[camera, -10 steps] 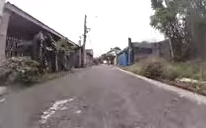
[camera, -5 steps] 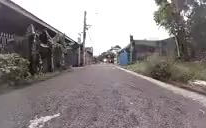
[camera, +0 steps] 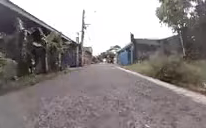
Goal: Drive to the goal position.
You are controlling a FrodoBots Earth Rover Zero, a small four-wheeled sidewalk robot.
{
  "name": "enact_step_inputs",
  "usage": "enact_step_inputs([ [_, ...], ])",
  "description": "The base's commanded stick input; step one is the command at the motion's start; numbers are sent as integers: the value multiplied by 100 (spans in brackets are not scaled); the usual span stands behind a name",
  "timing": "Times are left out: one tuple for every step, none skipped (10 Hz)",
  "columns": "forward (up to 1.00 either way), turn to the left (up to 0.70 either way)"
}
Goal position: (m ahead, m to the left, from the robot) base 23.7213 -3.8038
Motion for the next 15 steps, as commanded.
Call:
enact_step_inputs([
  [100, 0],
  [100, 0],
  [100, 0],
  [100, 0],
  [100, 1],
  [100, 2],
  [100, 2],
  [100, 11],
  [100, 26],
  [100, 19],
  [100, 2],
  [100, 0],
  [100, 0],
  [100, 0],
  [100, 0],
])
